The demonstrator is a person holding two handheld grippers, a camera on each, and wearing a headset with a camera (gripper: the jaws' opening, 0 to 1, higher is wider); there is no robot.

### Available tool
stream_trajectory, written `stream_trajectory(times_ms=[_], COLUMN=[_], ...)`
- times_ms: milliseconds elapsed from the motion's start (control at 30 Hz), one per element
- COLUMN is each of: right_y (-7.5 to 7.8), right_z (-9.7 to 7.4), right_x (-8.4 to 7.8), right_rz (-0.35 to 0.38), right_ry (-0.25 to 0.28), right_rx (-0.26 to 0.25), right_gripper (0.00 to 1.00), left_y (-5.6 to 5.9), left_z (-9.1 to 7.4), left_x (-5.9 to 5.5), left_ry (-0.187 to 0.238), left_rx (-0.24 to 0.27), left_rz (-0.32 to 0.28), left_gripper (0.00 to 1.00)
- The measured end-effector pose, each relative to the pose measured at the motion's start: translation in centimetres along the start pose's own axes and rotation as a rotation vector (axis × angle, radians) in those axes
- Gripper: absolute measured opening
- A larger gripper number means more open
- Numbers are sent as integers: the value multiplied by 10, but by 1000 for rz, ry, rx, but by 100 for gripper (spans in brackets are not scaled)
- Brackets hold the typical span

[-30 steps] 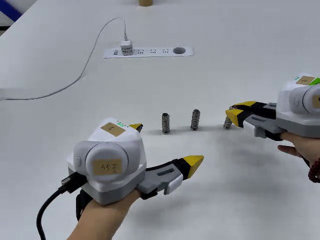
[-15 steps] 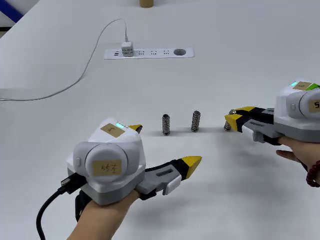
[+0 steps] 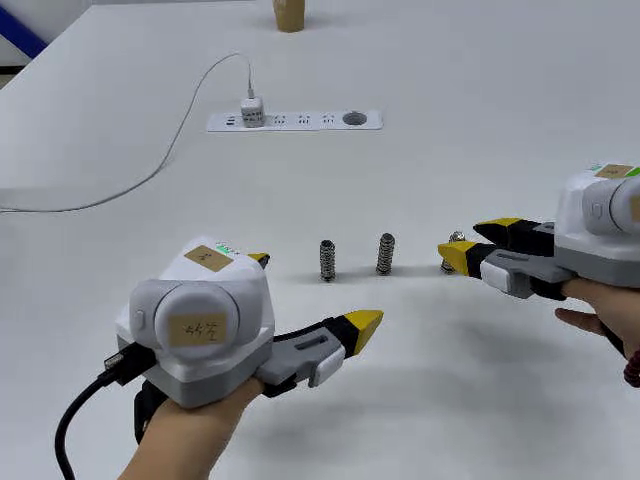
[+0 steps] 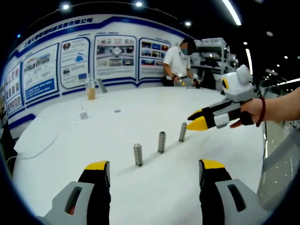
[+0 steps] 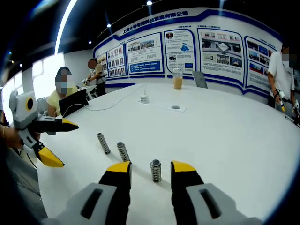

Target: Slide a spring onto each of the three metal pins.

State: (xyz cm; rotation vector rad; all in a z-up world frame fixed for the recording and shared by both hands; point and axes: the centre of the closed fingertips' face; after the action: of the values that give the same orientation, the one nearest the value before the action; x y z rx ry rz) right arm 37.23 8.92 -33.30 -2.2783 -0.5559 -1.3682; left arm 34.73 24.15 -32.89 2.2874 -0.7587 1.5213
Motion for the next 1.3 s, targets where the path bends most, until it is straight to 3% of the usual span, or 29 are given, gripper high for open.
stream_trajectory(times_ms=[400,733,833,1300], right_y=[-11,-29,-38,-65], right_z=[-25,-44,-48,-60], right_x=[3,-2,-4,-12], right_rz=[15,46,29,47], right_ry=[12,19,8,19], right_rx=[15,48,59,110], right_gripper=[47,59,63,80], left_y=[-8,-10,-9,-15], left_z=[-8,-23,-28,-48], left_x=[5,7,9,2], left_ry=[-17,-25,-21,-28], left_rx=[0,-14,-25,-10], left_rz=[-4,15,-8,-40], left_gripper=[81,84,85,96])
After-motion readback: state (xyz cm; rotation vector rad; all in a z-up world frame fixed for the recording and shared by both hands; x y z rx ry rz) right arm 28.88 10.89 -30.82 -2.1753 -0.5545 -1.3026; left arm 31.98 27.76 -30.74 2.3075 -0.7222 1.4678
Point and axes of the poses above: the centre of the closed fingertips' face, and the gripper's own axes: z roughly forward along the fingers, y roughly to its right, x roughly out of its top, and after that the axes turned 12 degrees about x, right-handed
